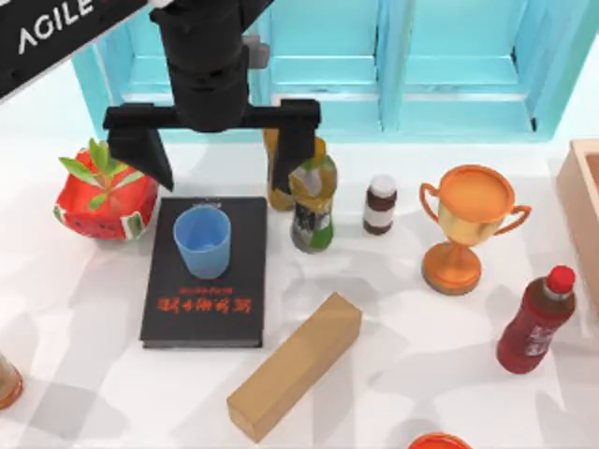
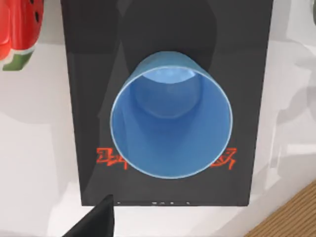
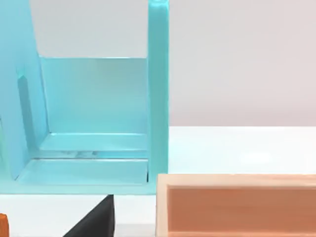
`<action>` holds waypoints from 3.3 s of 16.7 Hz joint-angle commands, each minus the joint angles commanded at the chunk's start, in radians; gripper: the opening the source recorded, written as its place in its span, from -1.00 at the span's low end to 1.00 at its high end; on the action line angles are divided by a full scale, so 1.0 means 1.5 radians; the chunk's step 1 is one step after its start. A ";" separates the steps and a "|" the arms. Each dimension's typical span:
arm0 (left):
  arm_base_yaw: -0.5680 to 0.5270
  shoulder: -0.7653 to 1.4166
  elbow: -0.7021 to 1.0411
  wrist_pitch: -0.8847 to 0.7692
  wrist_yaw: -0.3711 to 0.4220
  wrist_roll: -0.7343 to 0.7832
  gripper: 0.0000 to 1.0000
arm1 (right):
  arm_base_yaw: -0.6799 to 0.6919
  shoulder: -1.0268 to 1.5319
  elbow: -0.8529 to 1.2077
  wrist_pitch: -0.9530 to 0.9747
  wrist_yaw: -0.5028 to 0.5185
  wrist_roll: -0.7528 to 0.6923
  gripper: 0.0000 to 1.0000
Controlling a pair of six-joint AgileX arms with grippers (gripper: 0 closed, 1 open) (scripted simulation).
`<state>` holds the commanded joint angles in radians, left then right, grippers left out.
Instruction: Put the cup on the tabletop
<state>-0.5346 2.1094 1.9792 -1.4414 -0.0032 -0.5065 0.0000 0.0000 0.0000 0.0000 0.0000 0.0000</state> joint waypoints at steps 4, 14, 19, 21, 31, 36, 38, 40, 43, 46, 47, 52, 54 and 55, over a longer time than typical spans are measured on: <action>0.003 -0.001 -0.003 0.003 0.001 0.001 1.00 | 0.000 0.000 0.000 0.000 0.000 0.000 1.00; -0.004 -0.024 -0.202 0.174 0.000 -0.003 1.00 | 0.000 0.000 0.000 0.000 0.000 0.000 1.00; 0.002 0.020 -0.232 0.250 0.000 0.003 1.00 | 0.000 0.000 0.000 0.000 0.000 0.000 1.00; 0.003 0.023 -0.230 0.253 0.000 0.003 1.00 | 0.000 0.000 0.000 0.000 0.000 0.000 1.00; 0.003 0.023 -0.230 0.253 0.000 0.003 -0.21 | 0.000 0.000 0.000 0.000 0.000 0.000 1.00; 0.003 0.023 -0.230 0.253 0.000 0.003 -0.96 | 0.000 0.000 0.000 0.000 0.000 0.000 1.00; 0.003 0.023 -0.230 0.253 0.000 0.003 -1.00 | 0.000 0.000 0.000 0.000 0.000 0.000 1.00; 0.003 0.023 -0.230 0.253 0.000 0.003 -1.00 | 0.000 0.000 0.000 0.000 0.000 0.000 1.00; 0.003 0.023 -0.230 0.253 0.000 0.003 -1.00 | 0.000 0.000 0.000 0.000 0.000 0.000 1.00; 0.002 0.021 -0.231 0.252 0.001 0.004 -1.00 | 0.000 0.000 0.000 0.000 0.000 0.000 1.00; 0.003 0.020 -0.232 0.245 0.004 0.004 -1.00 | 0.000 0.000 0.000 0.000 0.000 0.000 1.00; 0.007 -0.016 -0.215 0.178 0.037 -0.004 -1.00 | 0.000 0.000 0.000 0.000 0.000 0.000 1.00; 0.010 -0.036 -0.190 0.161 0.040 -0.006 -1.00 | 0.000 0.000 0.000 0.000 0.000 0.000 1.00; 0.010 -0.043 -0.176 0.154 0.037 -0.006 -1.00 | 0.000 0.000 0.000 0.000 0.000 0.000 1.00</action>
<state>-0.5189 2.0452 1.7148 -1.2097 0.0530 -0.5151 0.0000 0.0000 0.0000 0.0000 0.0000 0.0000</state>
